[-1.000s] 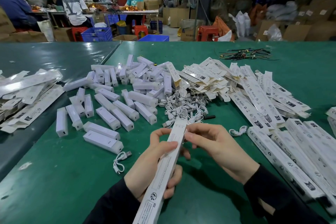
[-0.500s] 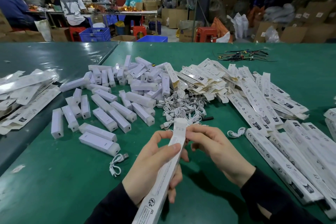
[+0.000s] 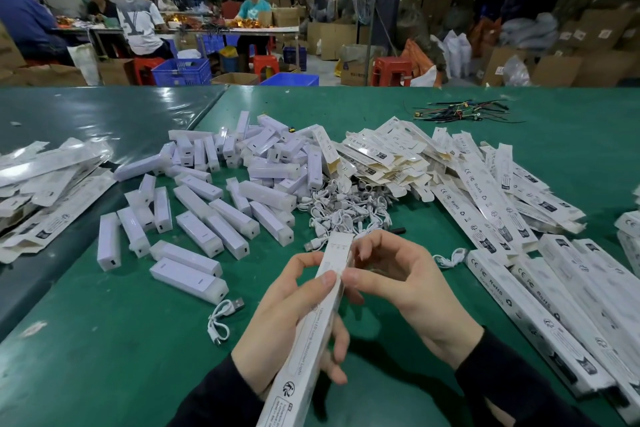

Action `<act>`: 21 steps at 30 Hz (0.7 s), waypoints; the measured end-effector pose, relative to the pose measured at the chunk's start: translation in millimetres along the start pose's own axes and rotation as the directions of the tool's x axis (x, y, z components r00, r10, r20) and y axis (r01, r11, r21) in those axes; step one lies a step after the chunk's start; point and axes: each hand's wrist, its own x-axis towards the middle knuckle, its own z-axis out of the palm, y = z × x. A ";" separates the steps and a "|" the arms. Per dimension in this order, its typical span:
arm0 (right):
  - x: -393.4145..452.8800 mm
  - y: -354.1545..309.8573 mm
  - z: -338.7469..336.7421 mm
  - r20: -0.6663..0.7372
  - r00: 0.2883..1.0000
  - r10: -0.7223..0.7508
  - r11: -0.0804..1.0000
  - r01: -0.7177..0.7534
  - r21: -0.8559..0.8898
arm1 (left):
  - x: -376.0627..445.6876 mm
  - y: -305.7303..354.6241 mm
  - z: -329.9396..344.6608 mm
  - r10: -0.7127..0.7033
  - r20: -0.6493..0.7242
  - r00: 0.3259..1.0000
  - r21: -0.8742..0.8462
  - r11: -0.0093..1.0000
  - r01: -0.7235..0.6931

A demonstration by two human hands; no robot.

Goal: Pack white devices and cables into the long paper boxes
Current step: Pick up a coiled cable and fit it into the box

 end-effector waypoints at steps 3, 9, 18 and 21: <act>-1.9 -2.7 1.4 0.025 1.000 0.001 1.000 -0.002 0.009 | -0.1 -0.9 -0.8 0.007 0.004 1.000 0.023 1.000 -0.007; -2.0 -5.9 1.5 0.136 0.989 0.054 0.994 -0.041 -0.100 | 0.2 -0.8 -3.5 0.023 -0.003 1.000 0.059 0.998 -0.023; -0.6 -1.5 2.1 -0.059 0.998 0.002 0.997 -0.006 -0.072 | 1.5 -0.2 -2.8 0.039 -0.012 0.999 -0.034 0.999 -0.039; -1.9 -0.3 4.8 -0.082 0.997 0.002 0.999 -0.007 -0.052 | 0.7 0.3 -2.7 0.034 0.004 0.999 -0.058 0.998 -0.034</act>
